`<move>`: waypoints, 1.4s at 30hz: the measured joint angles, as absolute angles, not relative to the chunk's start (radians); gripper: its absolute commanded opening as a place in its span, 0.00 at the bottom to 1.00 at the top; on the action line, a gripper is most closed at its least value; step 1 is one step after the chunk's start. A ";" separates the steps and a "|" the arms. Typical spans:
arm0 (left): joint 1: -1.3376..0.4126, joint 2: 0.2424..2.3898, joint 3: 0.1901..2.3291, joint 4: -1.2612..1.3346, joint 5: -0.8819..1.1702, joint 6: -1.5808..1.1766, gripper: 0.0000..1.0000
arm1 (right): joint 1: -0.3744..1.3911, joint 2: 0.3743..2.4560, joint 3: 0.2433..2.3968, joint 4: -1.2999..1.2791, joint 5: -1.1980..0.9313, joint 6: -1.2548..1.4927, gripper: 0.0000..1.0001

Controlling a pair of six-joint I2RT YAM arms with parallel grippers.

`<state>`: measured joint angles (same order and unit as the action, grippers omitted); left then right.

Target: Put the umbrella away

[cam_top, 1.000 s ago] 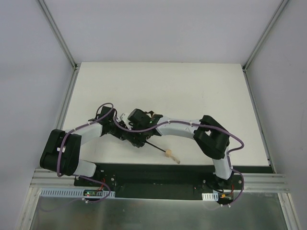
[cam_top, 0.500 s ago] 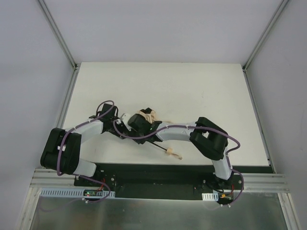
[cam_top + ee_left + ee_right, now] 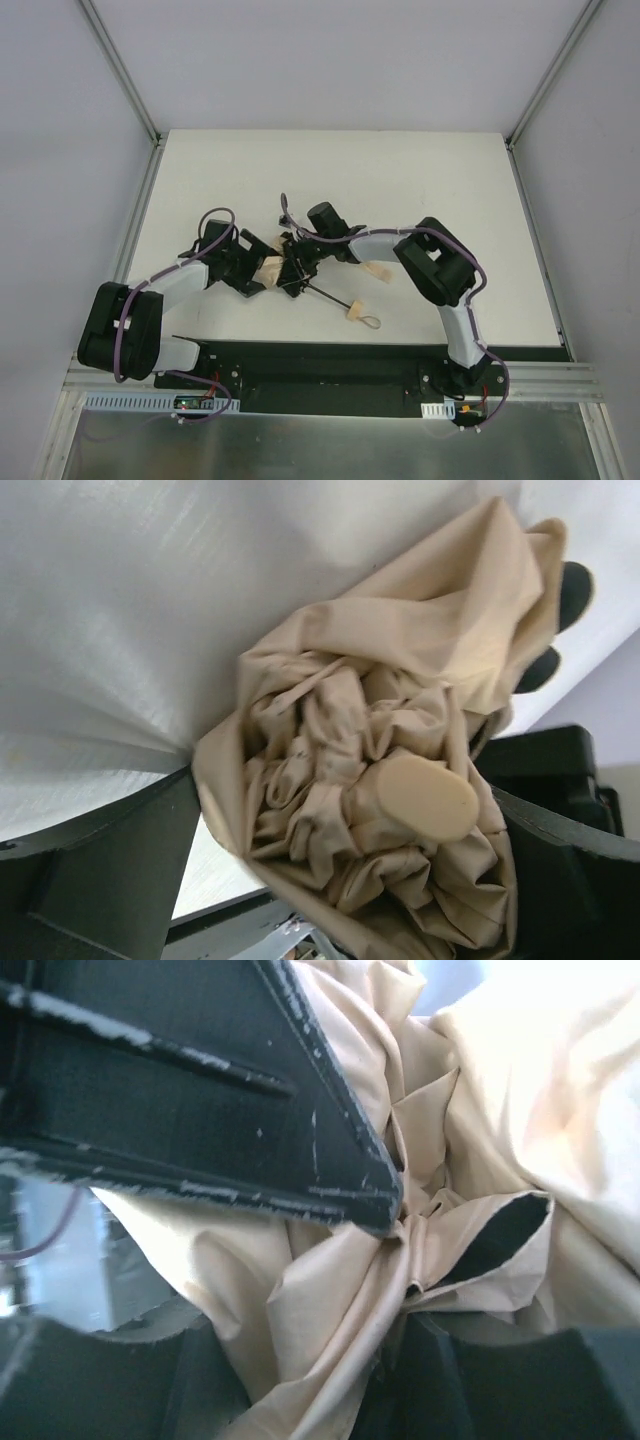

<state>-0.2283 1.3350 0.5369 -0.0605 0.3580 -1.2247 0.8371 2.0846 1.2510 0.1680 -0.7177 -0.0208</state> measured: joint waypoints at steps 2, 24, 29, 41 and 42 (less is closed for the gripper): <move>-0.228 1.331 0.518 -0.022 0.374 -1.232 0.99 | 0.822 2.123 1.251 0.234 -0.820 0.067 0.00; -0.263 1.399 0.427 0.178 0.392 -1.270 0.00 | 0.794 2.098 1.269 0.078 -0.836 0.319 0.72; -0.263 1.395 0.427 0.173 0.393 -1.261 0.00 | 0.785 1.930 1.296 -0.229 -0.572 0.250 0.73; -0.263 1.374 0.422 0.149 0.394 -1.238 0.00 | 0.714 1.831 1.244 -0.509 -0.215 0.704 0.69; -0.263 1.373 0.421 0.150 0.394 -1.238 0.00 | 0.707 1.862 1.247 -0.506 -0.215 0.730 0.67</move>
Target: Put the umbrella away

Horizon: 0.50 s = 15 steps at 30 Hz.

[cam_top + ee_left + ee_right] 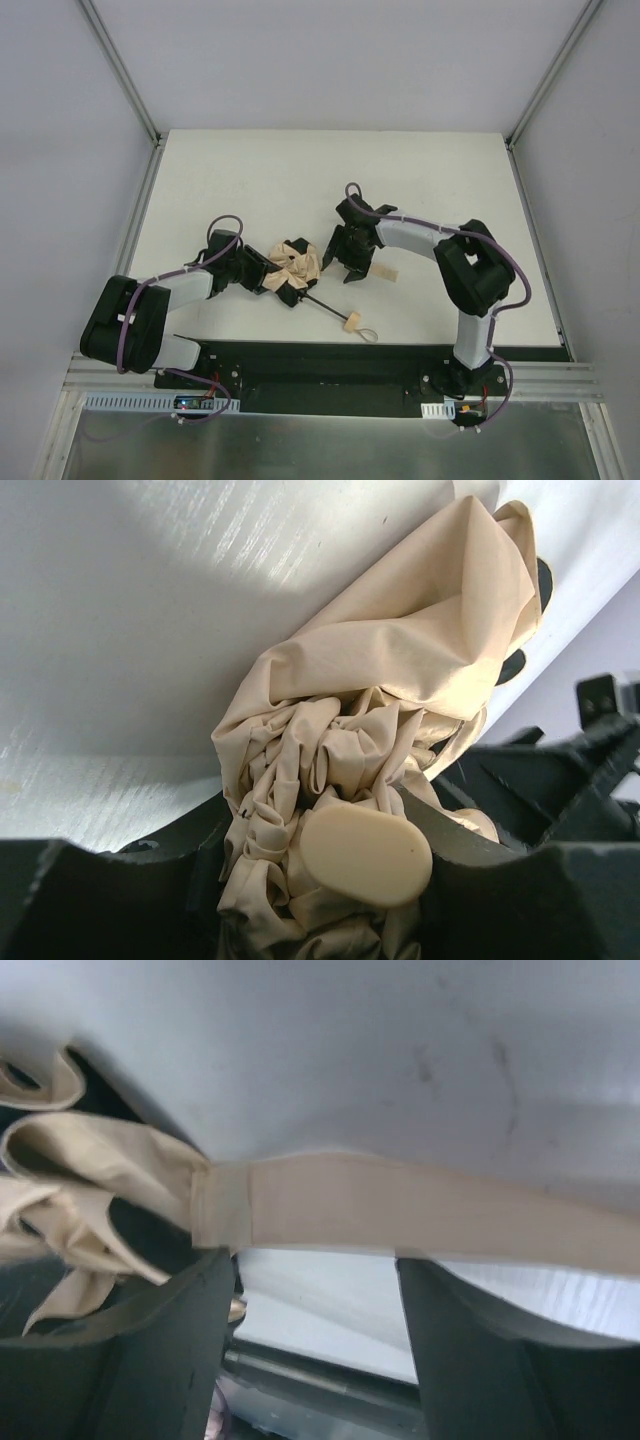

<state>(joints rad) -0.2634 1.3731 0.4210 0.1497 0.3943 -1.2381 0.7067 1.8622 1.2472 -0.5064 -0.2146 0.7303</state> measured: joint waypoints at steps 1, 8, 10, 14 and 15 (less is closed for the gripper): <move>-0.263 1.372 0.419 0.150 0.395 -1.238 0.00 | 0.699 1.889 1.247 -0.499 -0.214 0.754 0.65; -0.263 1.334 0.391 0.143 0.405 -1.237 0.00 | 0.640 1.928 1.250 -0.437 -0.229 0.874 0.54; -0.263 1.328 0.387 0.141 0.409 -1.237 0.00 | 0.631 1.935 1.250 -0.428 -0.242 0.895 0.50; -0.263 1.314 0.381 0.131 0.411 -1.238 0.00 | 0.620 1.971 1.280 -0.408 -0.272 0.912 0.46; -0.265 1.312 0.380 0.129 0.411 -1.238 0.00 | 0.618 1.985 1.296 -0.400 -0.281 0.908 0.51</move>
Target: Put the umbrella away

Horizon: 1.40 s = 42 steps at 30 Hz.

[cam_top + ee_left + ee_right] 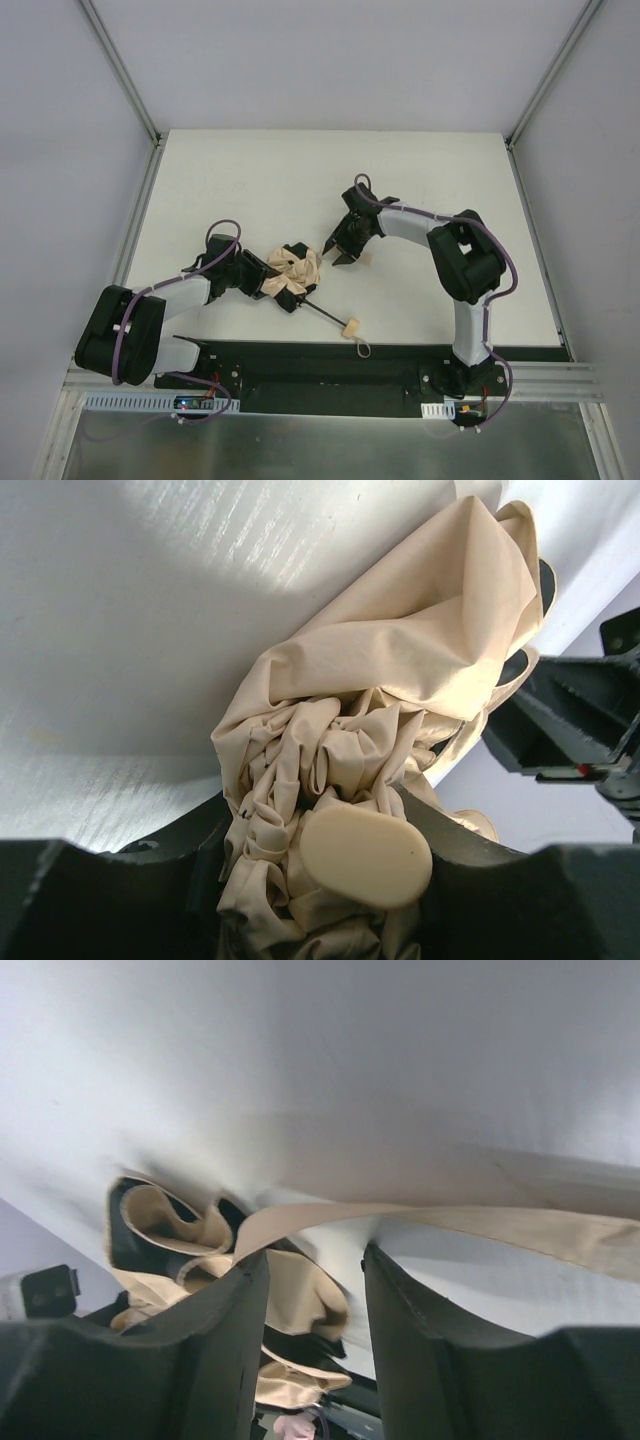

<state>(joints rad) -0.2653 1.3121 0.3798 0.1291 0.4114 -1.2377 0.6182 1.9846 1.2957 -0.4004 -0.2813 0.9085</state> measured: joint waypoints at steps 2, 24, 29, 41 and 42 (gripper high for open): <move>-0.269 1.306 0.379 0.128 0.411 -1.238 0.00 | 0.617 2.012 1.333 -0.387 -0.295 0.898 0.62; -0.269 1.303 0.377 0.123 0.412 -1.239 0.00 | 0.692 1.825 1.098 -0.221 -0.199 0.730 0.65; -0.269 1.303 0.377 0.123 0.413 -1.239 0.00 | 0.697 1.818 1.092 -0.176 -0.209 0.686 0.63; -0.269 1.302 0.377 0.122 0.415 -1.247 0.00 | 0.714 1.971 1.267 -0.241 -0.134 0.650 0.00; -0.269 1.301 0.377 0.122 0.416 -1.249 0.00 | 0.713 1.979 1.277 -0.229 -0.140 0.645 0.00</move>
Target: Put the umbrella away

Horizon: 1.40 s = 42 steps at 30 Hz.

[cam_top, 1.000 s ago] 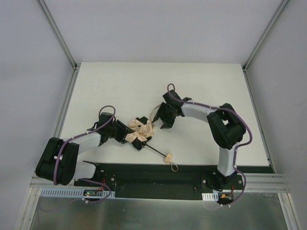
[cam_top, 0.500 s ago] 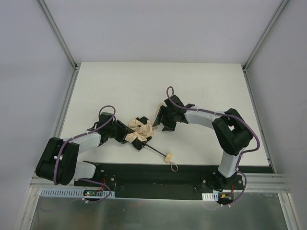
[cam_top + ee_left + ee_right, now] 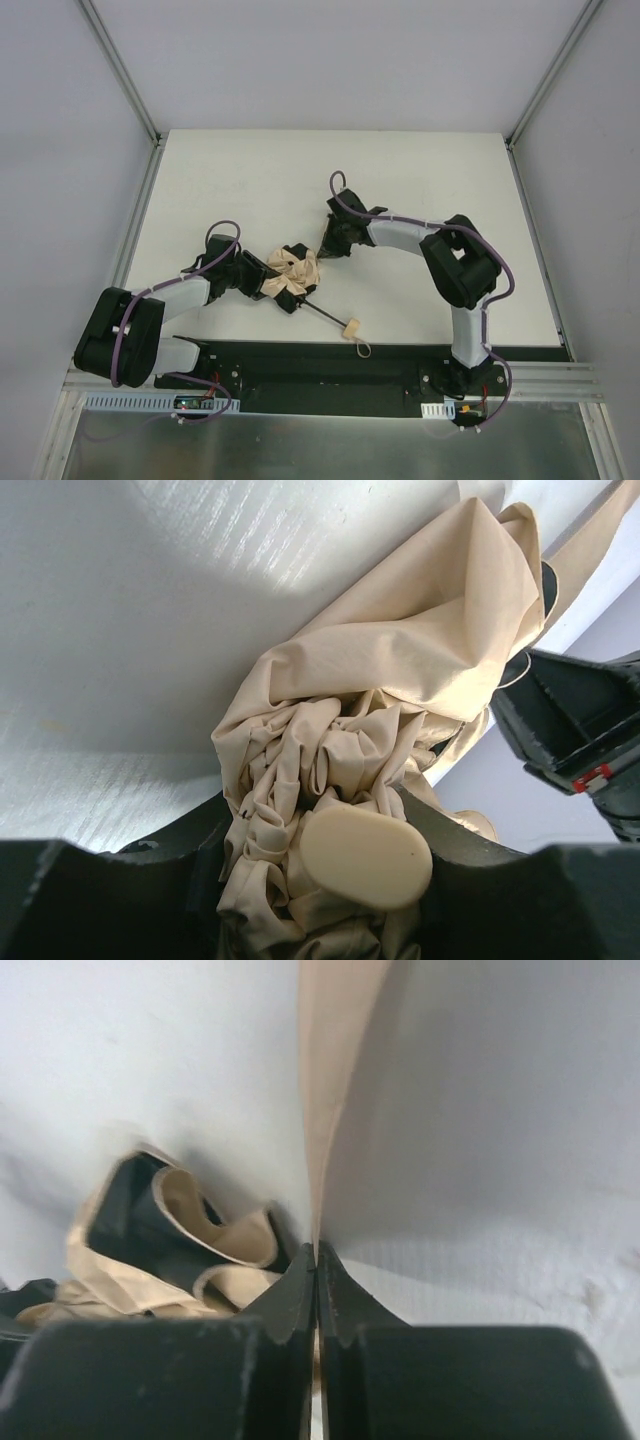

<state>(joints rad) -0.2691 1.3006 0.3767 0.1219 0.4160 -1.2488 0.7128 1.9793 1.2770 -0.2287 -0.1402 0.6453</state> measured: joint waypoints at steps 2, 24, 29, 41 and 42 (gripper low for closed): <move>-0.269 1.293 0.376 0.120 0.419 -1.250 0.00 | 0.706 1.991 1.285 -0.172 -0.165 0.632 0.00; -0.269 1.248 0.342 0.142 0.396 -1.327 0.00 | 0.563 2.062 1.172 0.411 -0.467 0.615 0.16; -0.269 1.248 0.339 0.142 0.395 -1.334 0.00 | 0.507 2.060 1.238 0.149 -0.394 0.445 0.29; -0.269 1.291 0.421 -0.009 0.384 -1.343 0.00 | 0.656 1.712 1.243 -0.325 -0.159 -0.025 0.76; -0.269 1.300 0.432 -0.024 0.384 -1.343 0.00 | 0.726 1.657 1.229 -0.316 -0.153 -0.066 0.76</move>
<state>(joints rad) -0.2691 1.3003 0.4316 -0.0242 0.3843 -1.3426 0.7258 1.6573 1.2293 -0.3164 -0.1528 -0.0662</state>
